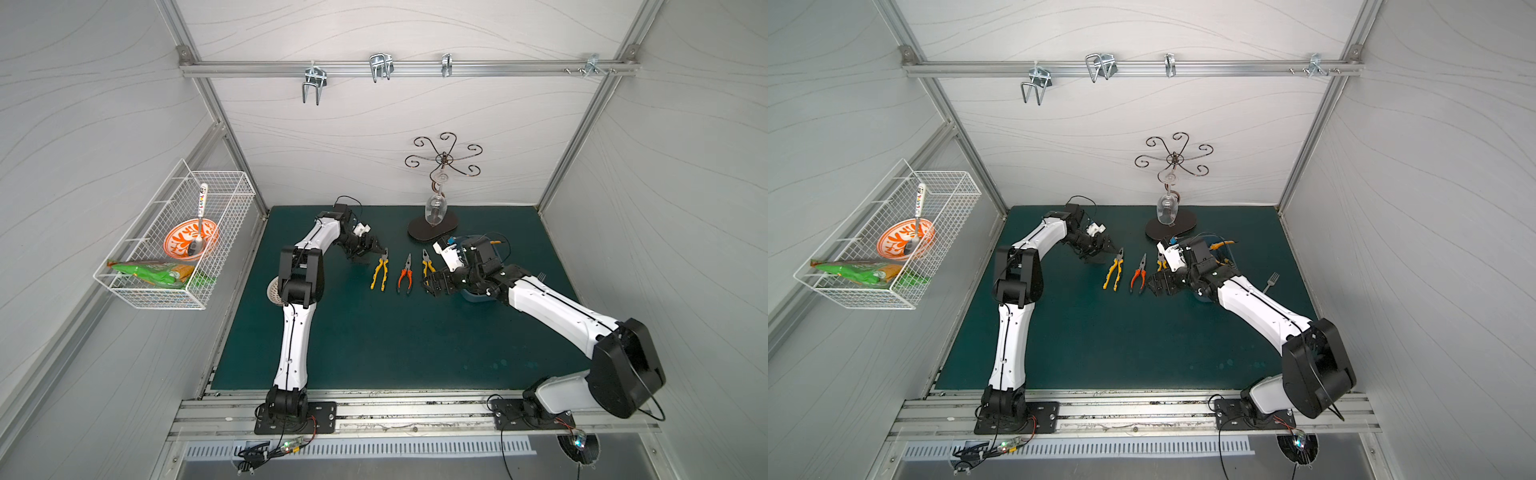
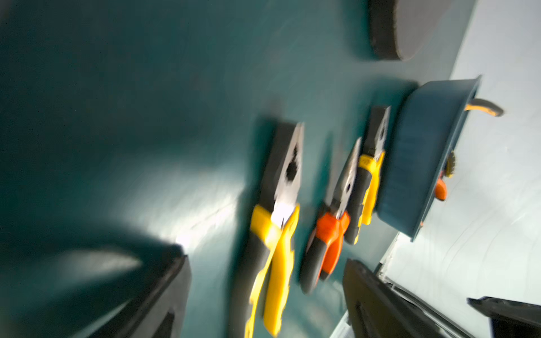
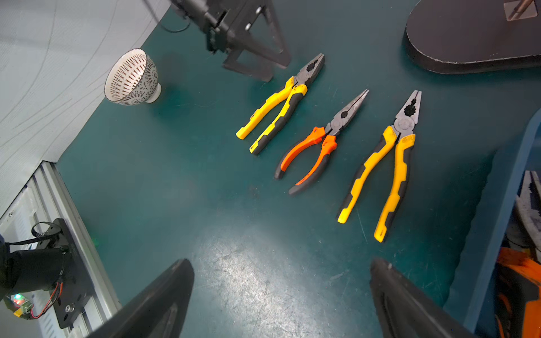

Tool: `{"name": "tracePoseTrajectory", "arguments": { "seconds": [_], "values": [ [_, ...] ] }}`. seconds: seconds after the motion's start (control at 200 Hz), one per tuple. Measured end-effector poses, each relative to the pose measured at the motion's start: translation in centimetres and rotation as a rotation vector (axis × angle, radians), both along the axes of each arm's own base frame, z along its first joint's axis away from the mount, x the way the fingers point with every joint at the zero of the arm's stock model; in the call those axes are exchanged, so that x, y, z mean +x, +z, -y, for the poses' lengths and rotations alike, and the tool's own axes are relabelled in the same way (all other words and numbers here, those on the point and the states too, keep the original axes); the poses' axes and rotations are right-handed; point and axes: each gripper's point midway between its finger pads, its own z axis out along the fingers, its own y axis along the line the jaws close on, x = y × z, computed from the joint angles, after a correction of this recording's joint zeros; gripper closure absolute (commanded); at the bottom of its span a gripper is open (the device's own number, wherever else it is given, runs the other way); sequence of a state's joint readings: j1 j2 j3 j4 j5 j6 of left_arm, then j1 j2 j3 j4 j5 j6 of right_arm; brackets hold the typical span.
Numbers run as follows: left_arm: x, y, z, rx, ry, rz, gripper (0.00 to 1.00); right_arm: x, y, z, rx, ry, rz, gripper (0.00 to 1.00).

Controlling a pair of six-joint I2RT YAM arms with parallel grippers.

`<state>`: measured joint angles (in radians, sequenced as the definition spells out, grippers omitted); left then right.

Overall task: Take the pliers out of the storage box
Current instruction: Place the pliers at the center of the board, then pick up the pliers from the storage box.

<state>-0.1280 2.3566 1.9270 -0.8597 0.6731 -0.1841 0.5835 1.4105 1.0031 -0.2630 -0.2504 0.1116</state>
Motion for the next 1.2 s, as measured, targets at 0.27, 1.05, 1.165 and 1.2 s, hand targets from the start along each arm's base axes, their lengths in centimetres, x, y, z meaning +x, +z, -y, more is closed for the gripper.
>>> {"name": "tracePoseTrajectory", "arguments": {
  "seconds": [0.27, 1.05, 1.165, 1.2],
  "values": [
    [-4.8, 0.9, -1.2, 0.106, 0.109, 0.086, 0.0, 1.3, 1.0, 1.7, -0.043, -0.093, 0.071, 0.01],
    [-21.3, 14.0, 12.0, 0.025, -0.329, 0.924, 0.0, 9.6, -4.9, 19.5, -0.45, -0.52, -0.234, 0.38],
    [-22.1, 14.4, 11.9, 0.014, -0.34, 1.016, 0.0, 8.7, -6.1, 19.3, -0.479, -0.479, -0.303, 0.47],
    [-22.2, 14.3, 11.8, 0.014, -0.343, 1.035, 0.0, 8.7, -6.3, 19.2, -0.486, -0.472, -0.314, 0.48]
  ]
}}
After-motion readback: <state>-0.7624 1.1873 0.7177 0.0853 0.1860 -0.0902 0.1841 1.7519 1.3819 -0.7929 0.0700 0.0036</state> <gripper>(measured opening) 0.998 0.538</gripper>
